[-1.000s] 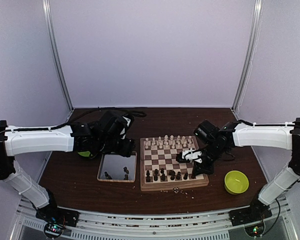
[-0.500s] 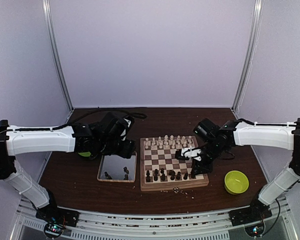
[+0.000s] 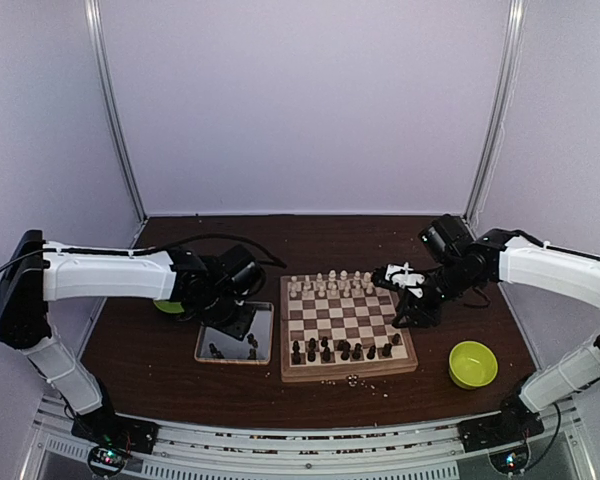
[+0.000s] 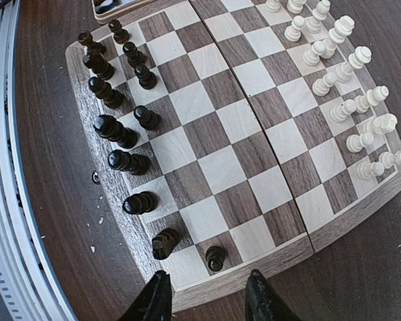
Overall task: Set up the chess pieces on the board
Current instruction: Place the knight at b8, then pick up the pawn from the storage box.
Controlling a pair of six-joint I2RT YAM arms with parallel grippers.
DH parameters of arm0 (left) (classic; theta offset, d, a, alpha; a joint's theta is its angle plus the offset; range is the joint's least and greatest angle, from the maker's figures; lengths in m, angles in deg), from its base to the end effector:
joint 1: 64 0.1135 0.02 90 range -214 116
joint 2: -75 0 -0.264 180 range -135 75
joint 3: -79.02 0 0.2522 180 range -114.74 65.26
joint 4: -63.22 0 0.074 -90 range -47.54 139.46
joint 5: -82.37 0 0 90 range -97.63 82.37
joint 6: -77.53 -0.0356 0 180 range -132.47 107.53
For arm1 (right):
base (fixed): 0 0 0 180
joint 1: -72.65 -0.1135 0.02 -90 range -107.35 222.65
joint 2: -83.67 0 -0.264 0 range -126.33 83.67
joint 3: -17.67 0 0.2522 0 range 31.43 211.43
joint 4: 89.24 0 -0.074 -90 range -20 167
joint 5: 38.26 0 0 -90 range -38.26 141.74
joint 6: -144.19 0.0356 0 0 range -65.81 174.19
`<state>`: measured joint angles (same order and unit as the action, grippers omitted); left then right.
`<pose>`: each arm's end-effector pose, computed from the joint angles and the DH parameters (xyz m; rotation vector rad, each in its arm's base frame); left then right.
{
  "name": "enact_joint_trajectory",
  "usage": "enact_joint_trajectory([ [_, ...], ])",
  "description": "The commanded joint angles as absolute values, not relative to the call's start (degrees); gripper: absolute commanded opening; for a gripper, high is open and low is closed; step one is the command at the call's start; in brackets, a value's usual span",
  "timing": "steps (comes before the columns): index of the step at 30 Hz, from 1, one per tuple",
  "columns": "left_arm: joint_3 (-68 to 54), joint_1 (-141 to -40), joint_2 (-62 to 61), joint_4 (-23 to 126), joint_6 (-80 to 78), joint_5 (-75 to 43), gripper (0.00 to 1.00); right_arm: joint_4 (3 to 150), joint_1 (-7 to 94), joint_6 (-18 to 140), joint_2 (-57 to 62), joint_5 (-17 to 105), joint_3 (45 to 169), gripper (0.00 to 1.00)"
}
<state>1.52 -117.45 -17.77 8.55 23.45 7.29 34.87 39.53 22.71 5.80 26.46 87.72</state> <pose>0.1939 -0.2462 0.2089 0.3510 2.6888 -0.0848 0.2106 0.1556 0.2421 -1.5215 2.1491 0.5984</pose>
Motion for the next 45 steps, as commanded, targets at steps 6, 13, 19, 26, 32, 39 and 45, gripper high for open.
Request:
enact_joint_trajectory([
  [6, 0.3, -110.4, -19.5, 3.8, 8.6, -3.3, 0.48, 36.0, 39.6, 22.6, 6.3, 24.9, 86.7, 0.38],
  [13, 2.6, -108.9, -16.0, -2.1, 17.8, -2.1, 0.32, 36.2, 39.8, 22.0, 7.2, 25.8, 86.2, 0.38],
  [19, 5.1, -108.9, -14.3, -1.6, 19.8, -2.9, 0.32, 35.7, 39.7, 21.7, 6.2, 24.4, 86.7, 0.38],
  [26, 3.7, -108.9, -19.2, -1.6, 17.9, -4.0, 0.31, 35.2, 39.7, 21.5, 5.8, 24.2, 86.8, 0.38],
  [32, 2.2, -108.8, -23.1, -1.6, 17.2, -2.9, 0.26, 35.3, 39.8, 21.4, 5.5, 24.4, 86.9, 0.38],
  [39, 1.2, -108.8, -24.9, -1.6, 16.9, -2.2, 0.2, 35.0, 39.8, 21.4, 4.8, 24.4, 87.0, 0.38],
  [45, 0.9, -108.8, -25.2, -1.8, 16.1, -2.0, 0.02, 34.8, 39.8, 21.3, 4.3, 24.4, 87.0, 0.37],
])
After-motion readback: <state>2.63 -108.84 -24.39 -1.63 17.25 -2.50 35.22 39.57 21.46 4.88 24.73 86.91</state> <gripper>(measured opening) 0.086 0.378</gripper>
